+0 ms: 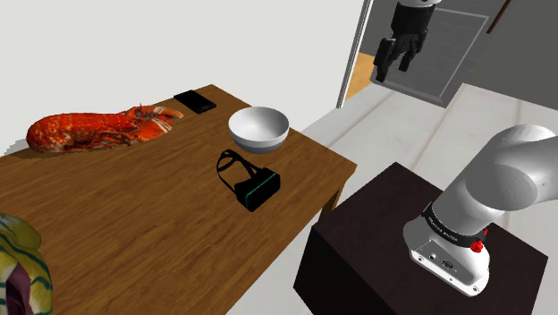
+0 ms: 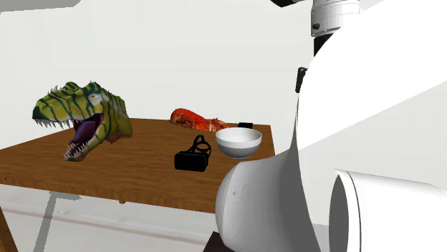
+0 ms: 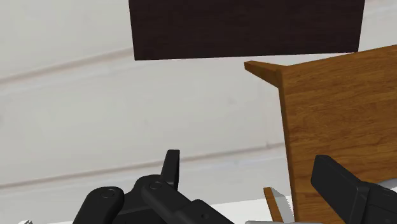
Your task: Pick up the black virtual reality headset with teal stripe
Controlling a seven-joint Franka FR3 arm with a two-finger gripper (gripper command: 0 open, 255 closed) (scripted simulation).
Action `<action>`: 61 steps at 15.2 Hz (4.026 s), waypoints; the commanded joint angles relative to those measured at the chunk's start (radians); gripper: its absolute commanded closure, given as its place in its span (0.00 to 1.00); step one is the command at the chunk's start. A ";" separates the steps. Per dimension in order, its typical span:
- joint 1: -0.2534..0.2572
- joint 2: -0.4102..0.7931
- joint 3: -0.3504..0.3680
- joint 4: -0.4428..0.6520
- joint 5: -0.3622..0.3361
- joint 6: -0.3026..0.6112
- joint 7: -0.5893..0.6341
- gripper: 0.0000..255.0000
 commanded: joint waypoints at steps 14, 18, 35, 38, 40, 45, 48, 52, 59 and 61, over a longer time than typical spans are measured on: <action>0.125 0.244 0.219 0.052 0.141 0.180 0.202 0.00; 0.152 0.344 0.285 0.101 0.159 0.232 0.263 0.00; 0.271 0.867 0.508 0.475 0.023 0.350 0.567 0.00; 0.274 0.883 0.506 0.452 0.013 0.387 0.575 0.00; 0.275 0.895 0.505 0.437 0.005 0.412 0.581 0.00; 0.278 0.913 0.503 0.422 -0.007 0.443 0.590 1.00; 0.278 0.913 0.503 0.423 -0.007 0.442 0.589 1.00; 0.278 0.913 0.503 0.423 -0.007 0.441 0.589 1.00; 0.274 0.880 0.506 0.455 0.014 0.382 0.574 1.00; 0.272 0.869 0.507 0.470 0.021 0.357 0.568 1.00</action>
